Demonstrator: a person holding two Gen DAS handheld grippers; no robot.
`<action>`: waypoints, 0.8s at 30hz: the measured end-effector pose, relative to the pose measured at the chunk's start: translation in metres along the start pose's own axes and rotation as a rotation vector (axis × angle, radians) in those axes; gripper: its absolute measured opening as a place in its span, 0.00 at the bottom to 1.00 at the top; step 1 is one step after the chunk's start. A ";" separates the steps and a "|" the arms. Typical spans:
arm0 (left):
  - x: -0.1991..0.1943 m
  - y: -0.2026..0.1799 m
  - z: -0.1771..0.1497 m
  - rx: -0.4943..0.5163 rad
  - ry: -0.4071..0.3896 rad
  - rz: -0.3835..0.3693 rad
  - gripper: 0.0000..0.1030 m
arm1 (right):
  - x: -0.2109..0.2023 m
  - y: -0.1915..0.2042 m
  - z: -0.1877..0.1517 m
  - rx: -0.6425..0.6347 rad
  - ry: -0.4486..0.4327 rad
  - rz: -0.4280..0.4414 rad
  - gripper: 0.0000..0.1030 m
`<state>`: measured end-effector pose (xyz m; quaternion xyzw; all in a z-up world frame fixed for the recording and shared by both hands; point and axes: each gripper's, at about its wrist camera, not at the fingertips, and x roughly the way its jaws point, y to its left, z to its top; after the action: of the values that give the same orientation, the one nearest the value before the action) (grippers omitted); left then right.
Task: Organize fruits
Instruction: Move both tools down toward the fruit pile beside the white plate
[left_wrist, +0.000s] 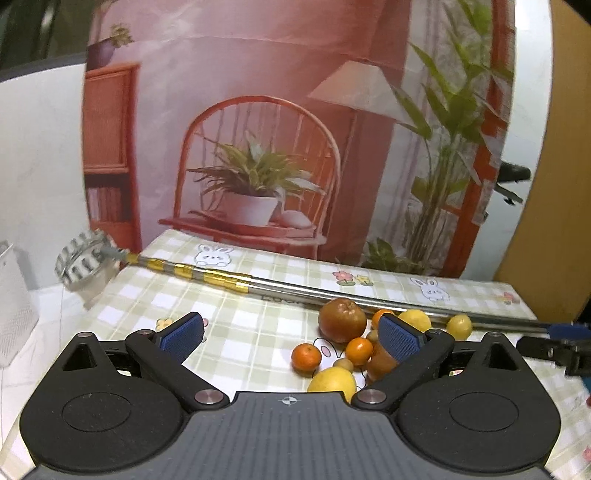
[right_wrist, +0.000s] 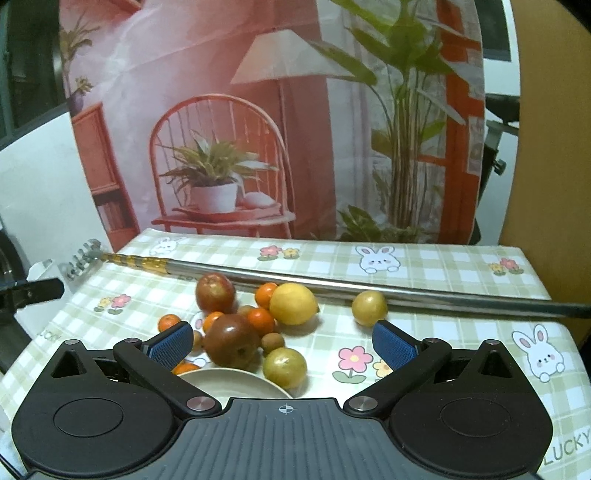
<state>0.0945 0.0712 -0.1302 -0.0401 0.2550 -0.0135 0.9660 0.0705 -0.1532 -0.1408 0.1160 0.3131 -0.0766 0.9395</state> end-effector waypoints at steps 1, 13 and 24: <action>0.006 0.000 -0.001 0.018 0.010 -0.008 0.98 | 0.004 -0.002 0.000 0.006 0.003 -0.001 1.00; 0.072 -0.012 -0.018 0.082 0.167 -0.043 0.99 | 0.047 -0.016 -0.002 0.002 0.032 -0.032 1.00; 0.129 -0.009 -0.023 0.118 0.244 -0.131 0.62 | 0.065 -0.035 -0.007 0.052 0.048 -0.019 1.00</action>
<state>0.1951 0.0547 -0.2123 0.0020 0.3659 -0.0962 0.9257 0.1100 -0.1893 -0.1918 0.1392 0.3345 -0.0907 0.9276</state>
